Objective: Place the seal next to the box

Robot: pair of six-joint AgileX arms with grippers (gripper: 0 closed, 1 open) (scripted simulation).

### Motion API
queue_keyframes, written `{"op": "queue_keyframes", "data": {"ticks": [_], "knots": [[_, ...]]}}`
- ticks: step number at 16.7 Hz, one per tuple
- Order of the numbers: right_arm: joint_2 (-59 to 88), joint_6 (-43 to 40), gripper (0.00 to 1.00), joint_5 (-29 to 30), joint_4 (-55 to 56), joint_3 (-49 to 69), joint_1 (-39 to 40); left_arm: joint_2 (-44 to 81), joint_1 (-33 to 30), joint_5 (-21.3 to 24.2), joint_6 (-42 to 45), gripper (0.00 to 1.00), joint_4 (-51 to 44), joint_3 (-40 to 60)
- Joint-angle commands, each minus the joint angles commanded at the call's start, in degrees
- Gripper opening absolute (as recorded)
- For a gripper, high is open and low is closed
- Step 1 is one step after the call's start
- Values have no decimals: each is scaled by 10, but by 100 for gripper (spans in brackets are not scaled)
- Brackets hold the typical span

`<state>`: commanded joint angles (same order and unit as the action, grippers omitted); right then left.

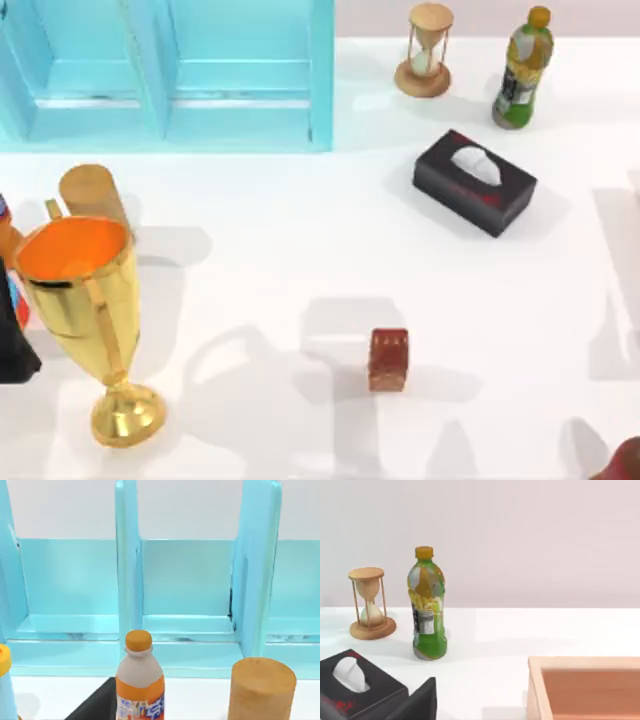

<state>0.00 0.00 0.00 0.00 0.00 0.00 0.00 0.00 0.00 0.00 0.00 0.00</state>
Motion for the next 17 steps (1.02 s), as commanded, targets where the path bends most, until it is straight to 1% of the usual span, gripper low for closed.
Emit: {"op": "queue_keyframes", "data": {"ticks": [2,4,8,12,17], "knots": [[0,0,100,0,0,0,0,0,0,0,0,100,0,0],[17,13,100,0,-13,18,16,0,0,0,0,100,0,0],[125,84,100,3,-90,123,99,0,0,0,0,100,0,0],[322,185,100,7,-214,293,210,0,0,0,0,100,0,0],[629,308,100,13,-399,530,336,0,0,0,0,100,0,0]]}}
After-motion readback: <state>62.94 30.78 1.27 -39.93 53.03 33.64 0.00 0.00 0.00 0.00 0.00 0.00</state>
